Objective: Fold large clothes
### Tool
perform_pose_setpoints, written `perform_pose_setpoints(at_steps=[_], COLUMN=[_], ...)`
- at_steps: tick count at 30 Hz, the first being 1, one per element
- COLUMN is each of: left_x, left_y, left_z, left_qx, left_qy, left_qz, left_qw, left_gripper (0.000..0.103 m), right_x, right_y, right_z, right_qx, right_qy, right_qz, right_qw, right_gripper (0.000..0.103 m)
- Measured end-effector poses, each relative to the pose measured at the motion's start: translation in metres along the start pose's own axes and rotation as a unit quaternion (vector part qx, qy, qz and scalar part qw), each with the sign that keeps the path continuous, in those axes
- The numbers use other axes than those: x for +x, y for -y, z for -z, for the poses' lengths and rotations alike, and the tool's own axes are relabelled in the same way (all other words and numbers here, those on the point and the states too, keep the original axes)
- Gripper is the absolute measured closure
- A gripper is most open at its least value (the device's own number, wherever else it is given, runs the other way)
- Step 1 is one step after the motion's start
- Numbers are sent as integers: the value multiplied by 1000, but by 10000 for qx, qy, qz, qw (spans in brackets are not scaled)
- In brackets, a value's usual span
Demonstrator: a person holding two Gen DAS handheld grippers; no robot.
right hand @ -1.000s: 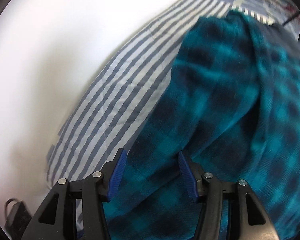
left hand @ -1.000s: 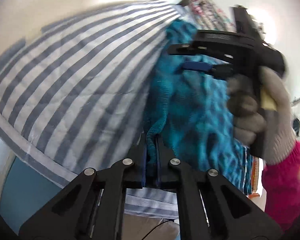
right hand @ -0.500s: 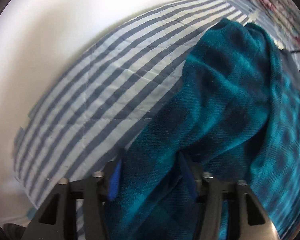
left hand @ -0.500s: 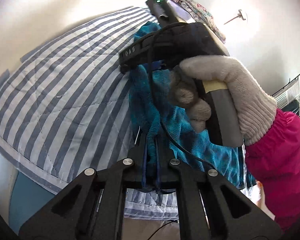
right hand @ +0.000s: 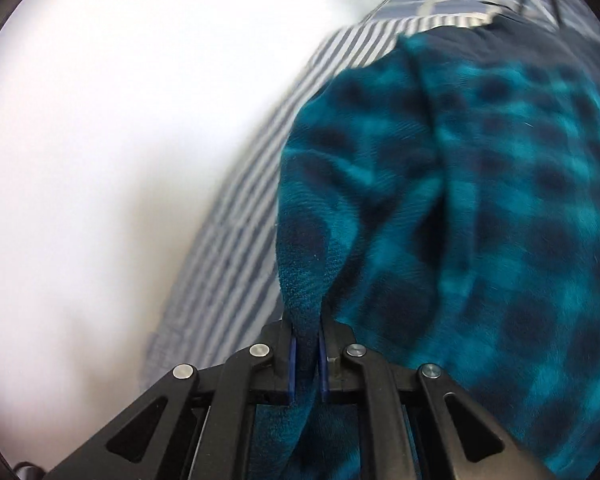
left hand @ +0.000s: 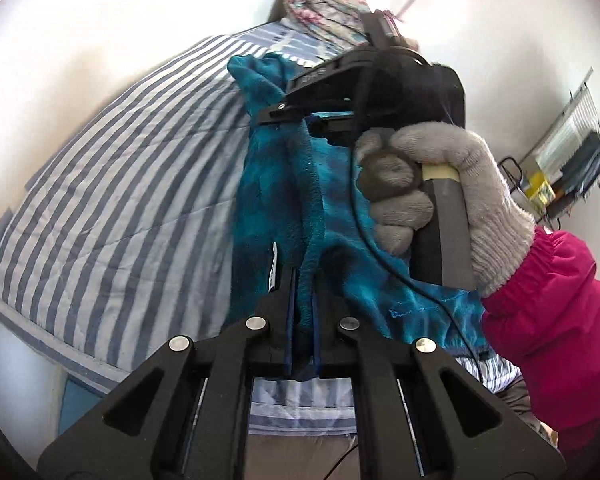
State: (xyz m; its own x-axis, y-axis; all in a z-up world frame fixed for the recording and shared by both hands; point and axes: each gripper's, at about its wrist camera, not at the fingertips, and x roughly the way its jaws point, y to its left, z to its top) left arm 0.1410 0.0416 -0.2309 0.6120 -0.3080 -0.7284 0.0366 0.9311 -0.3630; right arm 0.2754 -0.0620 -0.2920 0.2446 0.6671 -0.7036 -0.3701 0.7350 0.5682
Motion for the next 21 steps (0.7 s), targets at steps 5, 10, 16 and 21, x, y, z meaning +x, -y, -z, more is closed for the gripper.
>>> perform_pose_setpoints(at_steps=[5,10,16,21], left_x=[3,17,31,28], left_y=[38,66,86,89], left_z=[2,12,24,30], left_qx=[576,905,1167,1205], left_qy=[58,-122,-322,-356], left_qz=[-82,-82,-112,-109], left_qw=[9983,9958,9926,9920], left_gripper=[99,99,99,99], right_x=[-50,-73,-72,-73], right_y=[54,118,176,176], right_z=[19,60,93,91], right_qx=[542,1542,2367,2230], right_qy=[680,1158,1157,1071], right_qz=[-722,-1233,-1271,-1052], right_qw=[9936,9735,9563,9632], right_gripper=[98,98,98,98])
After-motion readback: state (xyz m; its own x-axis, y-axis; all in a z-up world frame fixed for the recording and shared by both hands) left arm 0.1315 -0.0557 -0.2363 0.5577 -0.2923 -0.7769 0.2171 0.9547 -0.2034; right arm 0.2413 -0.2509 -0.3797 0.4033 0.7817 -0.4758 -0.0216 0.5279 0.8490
